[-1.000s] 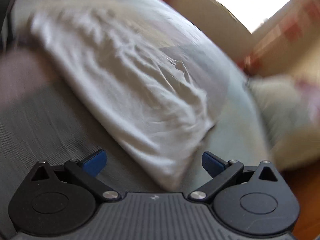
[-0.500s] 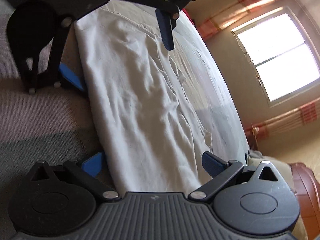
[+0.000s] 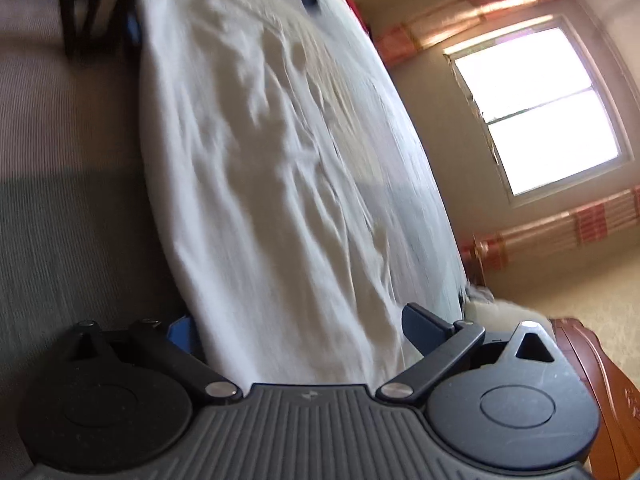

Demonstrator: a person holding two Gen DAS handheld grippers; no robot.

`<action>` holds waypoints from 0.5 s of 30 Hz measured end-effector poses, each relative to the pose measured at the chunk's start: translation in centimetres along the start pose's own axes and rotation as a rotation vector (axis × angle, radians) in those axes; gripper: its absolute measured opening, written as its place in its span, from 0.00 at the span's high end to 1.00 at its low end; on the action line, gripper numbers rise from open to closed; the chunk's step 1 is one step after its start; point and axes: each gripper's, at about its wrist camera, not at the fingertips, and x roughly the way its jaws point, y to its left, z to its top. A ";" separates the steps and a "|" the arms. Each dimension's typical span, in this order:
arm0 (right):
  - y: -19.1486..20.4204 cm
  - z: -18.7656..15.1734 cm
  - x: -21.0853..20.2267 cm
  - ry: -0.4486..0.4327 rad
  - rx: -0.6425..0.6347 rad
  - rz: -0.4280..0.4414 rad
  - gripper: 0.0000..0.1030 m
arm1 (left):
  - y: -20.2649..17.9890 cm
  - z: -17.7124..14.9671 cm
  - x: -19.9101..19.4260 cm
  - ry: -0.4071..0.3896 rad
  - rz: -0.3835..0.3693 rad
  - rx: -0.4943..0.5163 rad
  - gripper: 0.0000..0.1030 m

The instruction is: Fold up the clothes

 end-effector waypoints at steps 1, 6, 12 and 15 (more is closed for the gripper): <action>-0.3 -0.5 0.2 0.009 -0.005 -0.004 0.00 | 0.1 0.1 0.2 -0.002 -0.008 0.013 0.01; -2.0 -3.4 1.3 0.064 -0.026 -0.018 0.00 | 1.3 -2.7 2.1 0.061 0.002 0.065 0.01; -0.8 -2.8 2.1 0.057 -0.135 -0.039 0.09 | 1.2 -2.0 3.5 0.077 -0.025 0.131 0.15; 0.4 -2.5 1.8 0.048 -0.167 -0.023 0.26 | -0.2 -1.2 3.5 0.072 -0.046 0.187 0.56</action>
